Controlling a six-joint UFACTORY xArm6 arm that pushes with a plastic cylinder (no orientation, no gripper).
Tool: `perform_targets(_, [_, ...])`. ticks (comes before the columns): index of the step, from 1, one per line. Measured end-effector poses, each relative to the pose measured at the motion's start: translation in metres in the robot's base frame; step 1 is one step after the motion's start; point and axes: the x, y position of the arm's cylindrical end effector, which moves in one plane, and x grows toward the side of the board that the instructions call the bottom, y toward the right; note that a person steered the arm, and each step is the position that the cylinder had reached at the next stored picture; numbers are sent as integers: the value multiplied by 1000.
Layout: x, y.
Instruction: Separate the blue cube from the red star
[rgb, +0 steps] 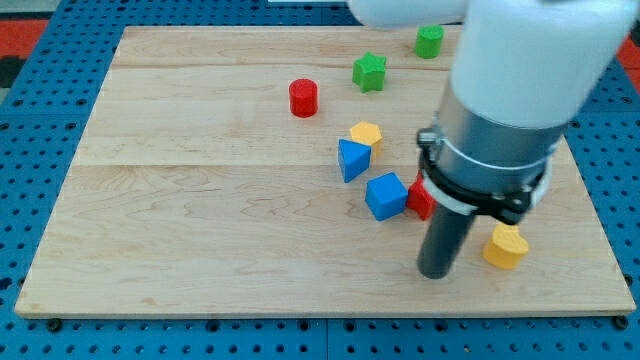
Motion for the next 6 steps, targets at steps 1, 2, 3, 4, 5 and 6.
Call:
perform_targets(1, [-7, -22])
perform_targets(2, [-21, -16])
perform_targets(3, [-31, -5])
perform_targets(4, [-41, 8])
perform_targets(5, [-52, 9])
perform_targets(6, [-65, 9])
